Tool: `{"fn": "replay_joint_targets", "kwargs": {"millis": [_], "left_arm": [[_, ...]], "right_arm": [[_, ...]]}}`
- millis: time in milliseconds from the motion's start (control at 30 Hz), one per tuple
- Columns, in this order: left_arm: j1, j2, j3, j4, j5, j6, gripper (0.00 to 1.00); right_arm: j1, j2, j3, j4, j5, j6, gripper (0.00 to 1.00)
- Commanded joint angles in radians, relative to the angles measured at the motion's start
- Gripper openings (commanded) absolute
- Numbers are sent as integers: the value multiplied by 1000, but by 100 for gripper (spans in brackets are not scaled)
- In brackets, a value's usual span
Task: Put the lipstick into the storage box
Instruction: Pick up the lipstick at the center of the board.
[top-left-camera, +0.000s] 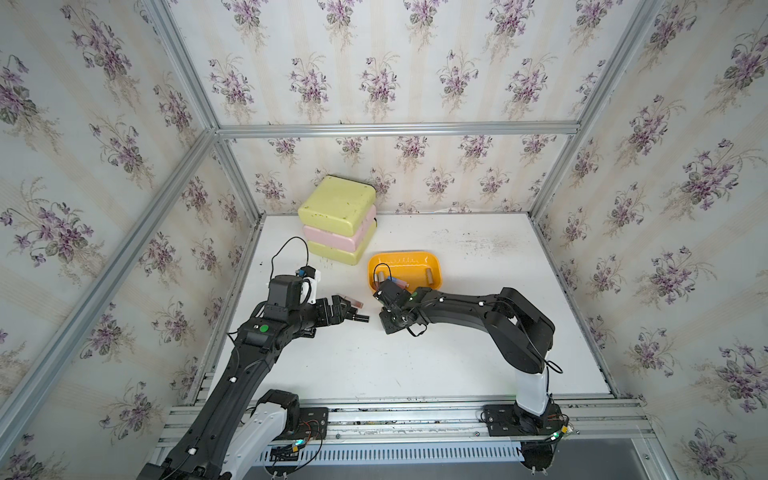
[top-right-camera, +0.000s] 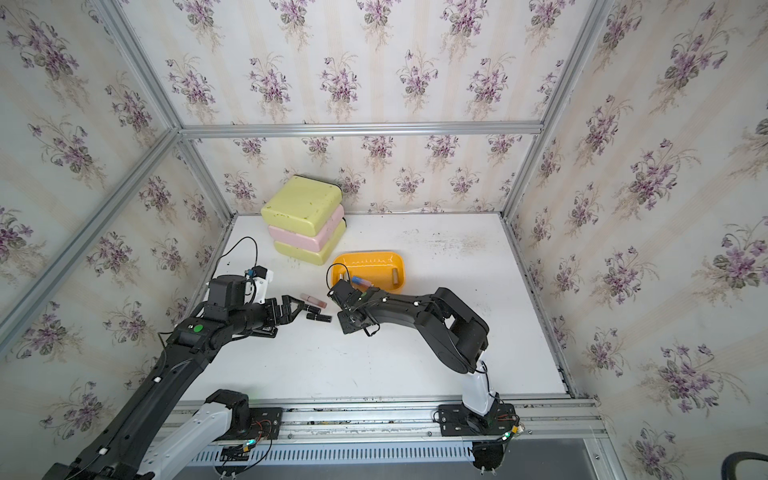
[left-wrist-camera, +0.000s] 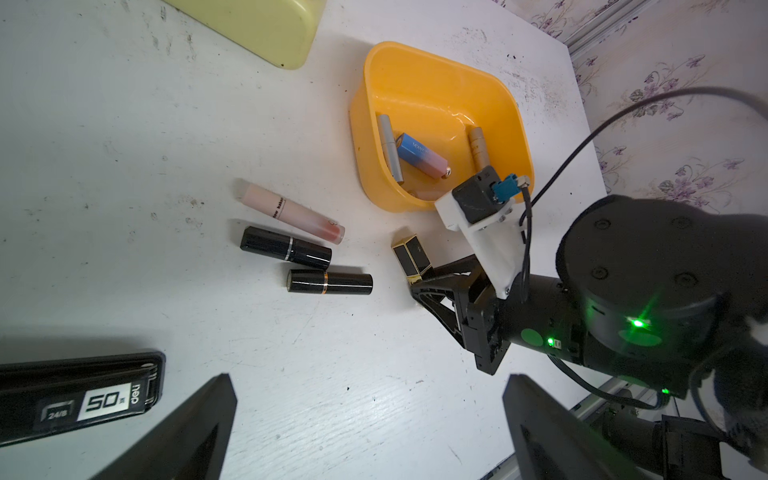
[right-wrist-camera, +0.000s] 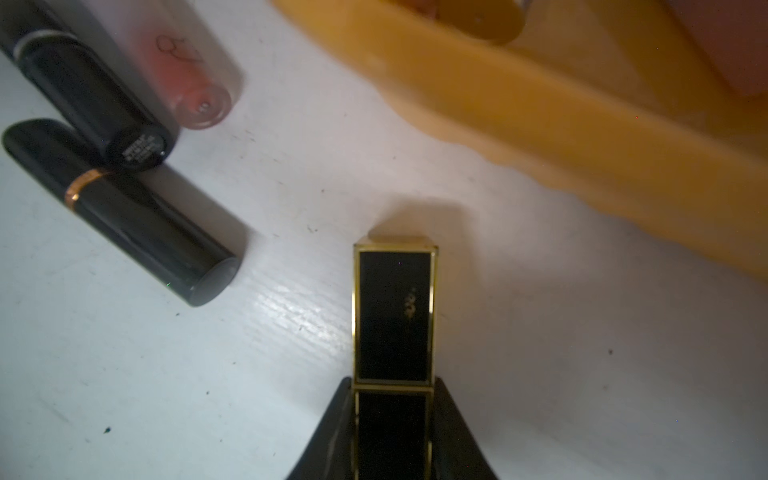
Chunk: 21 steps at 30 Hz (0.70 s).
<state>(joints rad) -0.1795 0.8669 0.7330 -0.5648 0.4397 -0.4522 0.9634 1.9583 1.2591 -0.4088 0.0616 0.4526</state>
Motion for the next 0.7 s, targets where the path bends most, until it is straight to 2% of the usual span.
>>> {"fn": "replay_joint_targets", "kwargs": {"millis": [0,267,467,667], "left_arm": [[10,10,-7,37,52,-24,100],[17,-6,-15,81,115,-34,100],[22,9,-17,131,201,-39,100],[25,0,-32,235,281,-70,100]], "right_arm": [[1,-16,-14,-22,-7,0,25],[-2,-107,-63,33,-72,-33,22],[-50,-190,-127,115,-214,-45,22],[-156,-314,-223,231,-423,-27,21]]}}
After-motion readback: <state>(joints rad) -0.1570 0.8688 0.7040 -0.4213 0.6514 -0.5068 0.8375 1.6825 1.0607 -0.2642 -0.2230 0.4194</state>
